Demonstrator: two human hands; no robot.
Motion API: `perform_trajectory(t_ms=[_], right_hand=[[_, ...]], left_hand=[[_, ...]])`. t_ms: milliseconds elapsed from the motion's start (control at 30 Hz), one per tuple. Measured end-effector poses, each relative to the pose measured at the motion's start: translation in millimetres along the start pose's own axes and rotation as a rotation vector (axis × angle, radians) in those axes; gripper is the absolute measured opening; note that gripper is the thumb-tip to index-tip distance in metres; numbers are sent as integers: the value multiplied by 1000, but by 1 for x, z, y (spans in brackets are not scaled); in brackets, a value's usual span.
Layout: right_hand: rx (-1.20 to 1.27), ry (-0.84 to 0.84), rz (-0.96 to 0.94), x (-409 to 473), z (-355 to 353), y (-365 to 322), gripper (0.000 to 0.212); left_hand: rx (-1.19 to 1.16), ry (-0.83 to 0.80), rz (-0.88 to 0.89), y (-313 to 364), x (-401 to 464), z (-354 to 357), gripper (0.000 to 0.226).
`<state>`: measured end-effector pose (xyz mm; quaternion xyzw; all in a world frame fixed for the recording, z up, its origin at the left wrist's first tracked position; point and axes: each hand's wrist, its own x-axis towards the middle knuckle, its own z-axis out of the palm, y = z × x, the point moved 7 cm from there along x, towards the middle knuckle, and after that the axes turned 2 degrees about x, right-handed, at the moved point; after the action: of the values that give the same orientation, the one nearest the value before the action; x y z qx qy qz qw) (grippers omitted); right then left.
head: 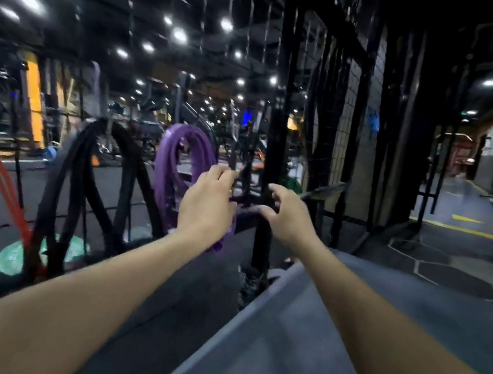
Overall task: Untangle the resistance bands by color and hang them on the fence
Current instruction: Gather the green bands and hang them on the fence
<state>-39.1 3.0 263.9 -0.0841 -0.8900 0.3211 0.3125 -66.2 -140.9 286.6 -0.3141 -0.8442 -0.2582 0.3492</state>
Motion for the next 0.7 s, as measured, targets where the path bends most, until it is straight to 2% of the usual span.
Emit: perform_trajectory(t_ms=[333,500,700], right_hand=[[-246,24,341,-95,-57,191,49],[-284,11,511,-128,-86,284,47],[-368,1,578,-148,-99,367,42]], left_hand=[[-354,-465,-79,96,-84,183,37],[-475,-583,-71,144,-109,268,39],[-503,-650,-58,172,-129,350,42]])
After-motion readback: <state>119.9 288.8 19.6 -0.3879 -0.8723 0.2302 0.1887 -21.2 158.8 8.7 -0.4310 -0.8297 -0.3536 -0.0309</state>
